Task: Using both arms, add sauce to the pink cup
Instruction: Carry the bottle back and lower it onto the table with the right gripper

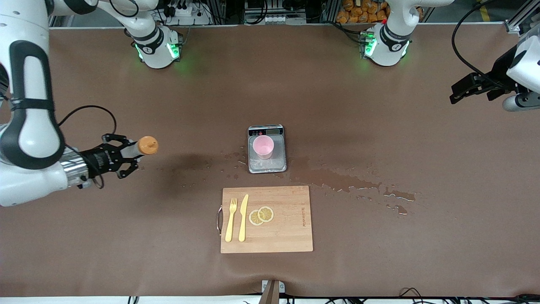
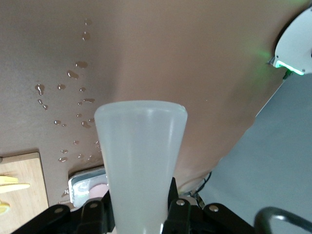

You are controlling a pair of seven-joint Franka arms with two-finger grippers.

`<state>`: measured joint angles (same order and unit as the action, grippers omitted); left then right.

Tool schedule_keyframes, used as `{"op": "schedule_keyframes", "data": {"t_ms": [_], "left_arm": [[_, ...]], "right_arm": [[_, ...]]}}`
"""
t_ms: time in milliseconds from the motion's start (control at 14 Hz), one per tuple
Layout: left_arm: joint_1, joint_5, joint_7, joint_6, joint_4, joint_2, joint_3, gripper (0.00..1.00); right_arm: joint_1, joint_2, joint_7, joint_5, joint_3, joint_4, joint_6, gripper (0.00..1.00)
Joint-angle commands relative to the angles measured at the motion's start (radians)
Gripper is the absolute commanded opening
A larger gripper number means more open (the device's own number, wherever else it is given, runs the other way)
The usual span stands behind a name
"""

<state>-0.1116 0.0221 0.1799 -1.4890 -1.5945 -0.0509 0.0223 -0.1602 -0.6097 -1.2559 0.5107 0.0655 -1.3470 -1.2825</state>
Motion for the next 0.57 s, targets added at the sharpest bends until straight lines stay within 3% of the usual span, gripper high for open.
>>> {"op": "schedule_keyframes", "data": {"t_ms": [0,500], "left_arm": [[0.009,0.015,-0.005,0.004,0.010,-0.001,-0.002,1.00],[0.007,0.015,-0.005,0.004,0.008,0.000,-0.002,1.00]], "right_arm": [[-0.102,-0.014,0.143,0.061,0.016,-0.026,0.040,0.19],[-0.281,-0.142,0.444,0.097,0.016,-0.026,0.055,0.23]]}}
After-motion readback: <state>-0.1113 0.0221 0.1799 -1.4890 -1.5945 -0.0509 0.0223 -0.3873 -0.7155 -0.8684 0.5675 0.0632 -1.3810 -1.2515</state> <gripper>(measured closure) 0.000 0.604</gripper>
